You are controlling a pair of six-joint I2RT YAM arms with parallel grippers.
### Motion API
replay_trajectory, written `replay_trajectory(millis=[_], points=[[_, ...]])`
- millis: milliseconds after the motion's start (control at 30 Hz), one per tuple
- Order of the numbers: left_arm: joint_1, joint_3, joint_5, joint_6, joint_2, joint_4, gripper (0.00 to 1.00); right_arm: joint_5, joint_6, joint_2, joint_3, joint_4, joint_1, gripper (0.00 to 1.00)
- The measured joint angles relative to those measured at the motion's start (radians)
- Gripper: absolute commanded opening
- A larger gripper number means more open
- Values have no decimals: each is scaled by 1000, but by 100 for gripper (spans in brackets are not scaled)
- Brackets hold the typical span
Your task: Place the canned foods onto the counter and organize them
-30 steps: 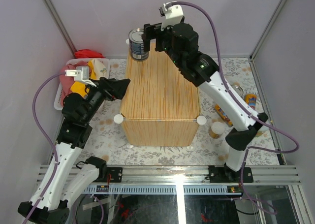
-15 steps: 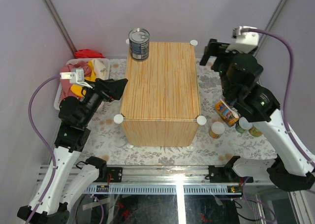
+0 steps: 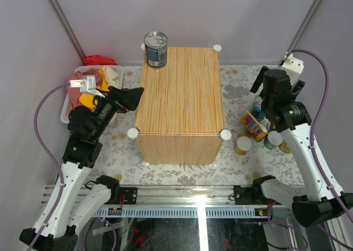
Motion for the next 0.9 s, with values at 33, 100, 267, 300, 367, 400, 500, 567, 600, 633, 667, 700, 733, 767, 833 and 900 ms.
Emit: replay_trajectory(millis=[33,100,267,300,367,400,500,567,600,633,667,700,733,767,833,900], points=[[0,0,0,0,2,0,90,-23,12,0,-24,-3,-32,99],[0,0,0,-1,4,0,90,-65,32,0,-76,2,-92,99],[0,0,0,-3,4,8,90,-135,64,10,-208,18,-167,99],[0,0,0,-4,4,8,90,-152,70,18,-224,23,-176,99],[0,0,1,-4,5,11,90,-178,81,36,-247,40,-190,99],[0,0,1,-3,7,14,90,-187,86,47,-260,52,-198,99],[0,0,1,-4,15,25,90,-216,96,69,-278,72,-209,99],[0,0,2,-3,19,26,90,-230,99,82,-280,83,-215,99],[0,0,2,-3,21,27,90,-237,100,88,-282,92,-216,99],[0,-1,2,-4,20,27,90,-241,100,93,-283,96,-217,99],[0,-3,2,-4,19,31,90,-248,101,100,-285,101,-221,99],[0,-9,2,-4,16,38,90,-252,102,107,-288,107,-224,99],[0,-16,2,-4,12,43,90,-255,103,115,-292,109,-226,99],[0,-27,2,-5,6,48,90,-256,103,124,-297,112,-227,99],[0,-49,2,-8,-1,52,90,-257,103,142,-302,116,-229,99],[0,-62,2,-12,0,54,90,-263,105,163,-305,124,-229,99]])
